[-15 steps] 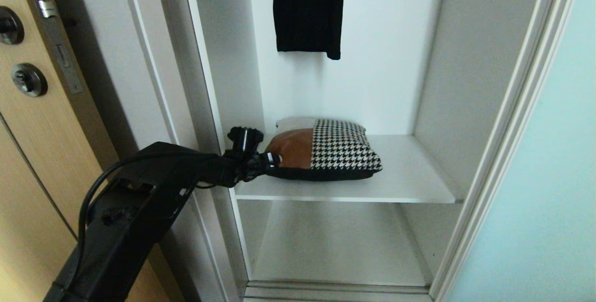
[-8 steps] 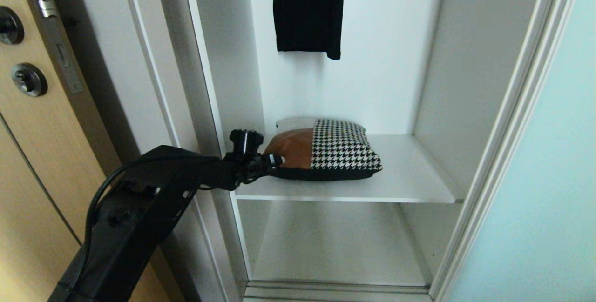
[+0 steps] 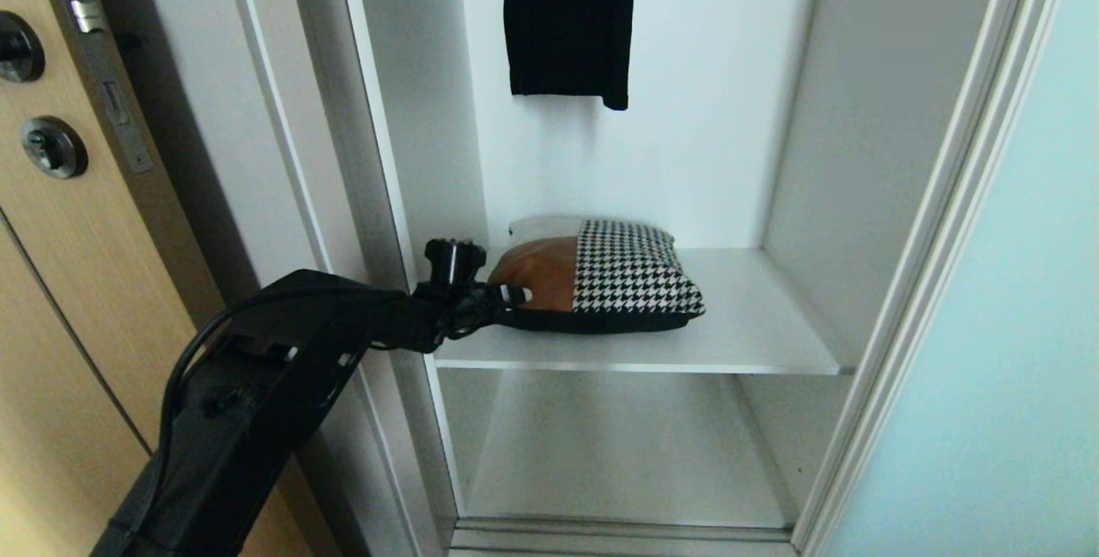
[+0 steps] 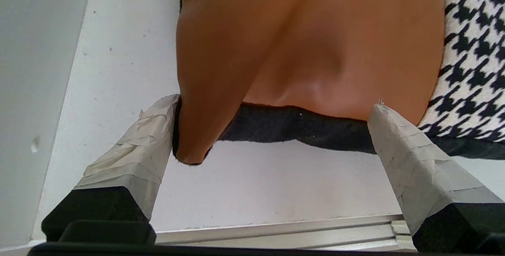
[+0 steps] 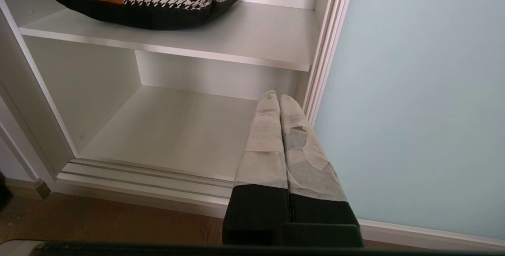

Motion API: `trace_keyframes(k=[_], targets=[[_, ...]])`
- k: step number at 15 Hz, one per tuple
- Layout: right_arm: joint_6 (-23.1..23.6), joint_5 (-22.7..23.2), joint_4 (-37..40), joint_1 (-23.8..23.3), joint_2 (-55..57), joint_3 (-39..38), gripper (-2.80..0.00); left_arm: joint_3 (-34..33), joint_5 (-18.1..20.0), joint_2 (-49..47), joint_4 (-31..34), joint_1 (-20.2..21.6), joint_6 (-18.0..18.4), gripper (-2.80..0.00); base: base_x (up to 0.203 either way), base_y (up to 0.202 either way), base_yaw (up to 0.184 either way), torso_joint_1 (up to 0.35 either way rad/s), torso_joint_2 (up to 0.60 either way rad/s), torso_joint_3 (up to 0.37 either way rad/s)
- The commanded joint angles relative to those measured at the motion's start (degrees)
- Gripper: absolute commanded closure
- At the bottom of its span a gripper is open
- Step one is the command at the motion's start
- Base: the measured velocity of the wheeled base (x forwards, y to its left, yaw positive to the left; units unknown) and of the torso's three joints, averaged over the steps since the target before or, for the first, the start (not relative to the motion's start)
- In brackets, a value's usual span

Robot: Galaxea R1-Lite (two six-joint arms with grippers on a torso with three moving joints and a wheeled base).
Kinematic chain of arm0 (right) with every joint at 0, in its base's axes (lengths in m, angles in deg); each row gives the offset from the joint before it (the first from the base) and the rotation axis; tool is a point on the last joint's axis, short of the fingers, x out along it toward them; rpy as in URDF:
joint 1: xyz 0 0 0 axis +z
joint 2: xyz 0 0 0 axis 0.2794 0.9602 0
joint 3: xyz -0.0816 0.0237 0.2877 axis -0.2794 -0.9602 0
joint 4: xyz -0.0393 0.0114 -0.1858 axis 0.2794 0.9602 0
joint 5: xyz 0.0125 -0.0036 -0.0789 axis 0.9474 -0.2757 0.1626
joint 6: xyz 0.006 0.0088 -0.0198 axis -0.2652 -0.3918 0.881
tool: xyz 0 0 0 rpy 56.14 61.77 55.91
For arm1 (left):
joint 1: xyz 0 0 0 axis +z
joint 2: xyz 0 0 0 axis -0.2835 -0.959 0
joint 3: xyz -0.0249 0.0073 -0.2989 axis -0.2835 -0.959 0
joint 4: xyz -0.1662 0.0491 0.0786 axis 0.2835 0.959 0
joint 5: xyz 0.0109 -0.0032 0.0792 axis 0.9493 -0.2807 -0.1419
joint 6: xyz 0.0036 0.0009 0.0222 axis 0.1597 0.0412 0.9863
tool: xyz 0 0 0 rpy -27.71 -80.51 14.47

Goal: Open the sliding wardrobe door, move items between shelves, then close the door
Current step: Place the pillow on the lower shelf

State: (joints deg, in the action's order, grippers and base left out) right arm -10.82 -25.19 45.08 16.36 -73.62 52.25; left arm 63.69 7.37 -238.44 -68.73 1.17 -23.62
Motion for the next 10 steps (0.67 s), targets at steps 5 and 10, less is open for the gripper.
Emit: trace_keyframes(k=[5,10], targets=[[0.04,0.01,-0.05,-0.02,-0.02,0.00,0.00,0.20,0.04,-2.34,-2.60,-0.08,1.05,-2.80,0.000,0.000,0.000,0.000,0.00,0.000],[0.04,0.01,-0.07,-0.02,-0.01,0.00,0.00,0.20,0.09,-2.06,-4.38,0.01,1.05,-1.28,0.000,0.000,0.000,0.000,0.00,0.000]])
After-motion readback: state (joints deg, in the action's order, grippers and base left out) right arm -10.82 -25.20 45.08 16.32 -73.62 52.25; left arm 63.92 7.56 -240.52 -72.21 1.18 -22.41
